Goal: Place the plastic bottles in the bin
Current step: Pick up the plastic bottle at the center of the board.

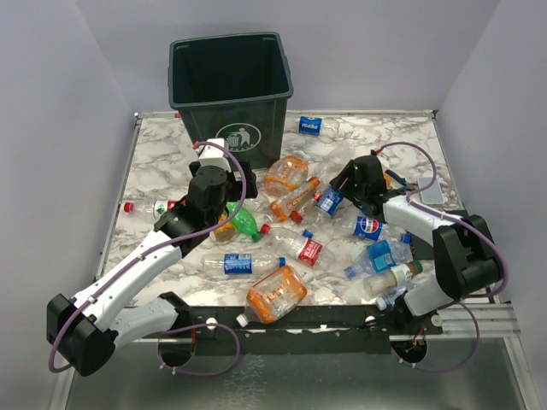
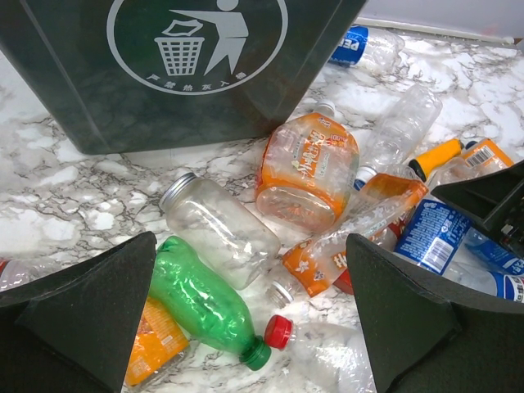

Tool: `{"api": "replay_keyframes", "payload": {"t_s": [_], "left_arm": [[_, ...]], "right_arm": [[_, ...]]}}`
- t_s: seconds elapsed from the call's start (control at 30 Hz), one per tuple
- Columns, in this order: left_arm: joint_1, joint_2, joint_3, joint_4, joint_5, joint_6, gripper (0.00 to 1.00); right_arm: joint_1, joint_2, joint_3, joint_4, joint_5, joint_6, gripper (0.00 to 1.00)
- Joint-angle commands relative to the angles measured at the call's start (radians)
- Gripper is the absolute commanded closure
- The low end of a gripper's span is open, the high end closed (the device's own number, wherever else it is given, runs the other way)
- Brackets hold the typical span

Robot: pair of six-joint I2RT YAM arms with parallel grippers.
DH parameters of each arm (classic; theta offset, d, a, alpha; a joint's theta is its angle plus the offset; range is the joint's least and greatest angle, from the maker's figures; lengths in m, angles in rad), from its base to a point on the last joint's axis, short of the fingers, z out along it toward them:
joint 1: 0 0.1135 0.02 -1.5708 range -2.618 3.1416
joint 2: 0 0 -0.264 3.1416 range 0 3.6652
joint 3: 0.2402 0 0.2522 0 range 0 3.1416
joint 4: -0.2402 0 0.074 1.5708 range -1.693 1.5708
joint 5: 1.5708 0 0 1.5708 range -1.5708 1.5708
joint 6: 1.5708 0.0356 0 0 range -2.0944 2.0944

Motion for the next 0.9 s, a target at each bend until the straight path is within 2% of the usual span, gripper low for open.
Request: {"api": "replay_keyframes", "payload": {"t_s": [0.0,0.17,0.33,0.5,0.6,0.7,0.77,0.87], "left_arm": [[-0.006,-0.01,-0.003,0.017,0.018,0.009,0.01],[-0.006,-0.023,-0.006,0.018,0.002,0.009,0.01],[-0.006,-0.071,-0.018,0.025,-0.059,0.013,0.01],[-0.005,-0.109,-0.048,0.107,-0.009,-0.003,0.01],[-0.005,-0.105,-0.062,0.241,0.195,-0.022,0.01],[-0.005,-0.094,-0.112,0.473,0.523,-0.055,0.01],[-0.005,-0.076,-0.126,0.601,0.69,-0.104,0.01],[-0.004,-0.033,-0.091,0.635,0.847,-0.149,0.01]], "right_arm": [[-0.005,-0.051,0.023,0.006,-0.026,-0.003,0.52],[-0.005,-0.171,0.045,-0.06,-0.024,-0.041,0.57],[-0.005,-0.385,0.033,-0.125,-0.034,-0.141,0.58],[-0.005,-0.611,-0.029,-0.029,-0.19,-0.226,0.57],[-0.005,-0.708,-0.082,0.116,-0.329,-0.185,0.57],[-0.005,-0.751,-0.119,0.282,-0.434,-0.095,0.57],[-0.005,-0.736,-0.114,0.341,-0.5,-0.046,0.57],[-0.006,-0.723,-0.121,0.416,-0.546,0.013,0.57]]}}
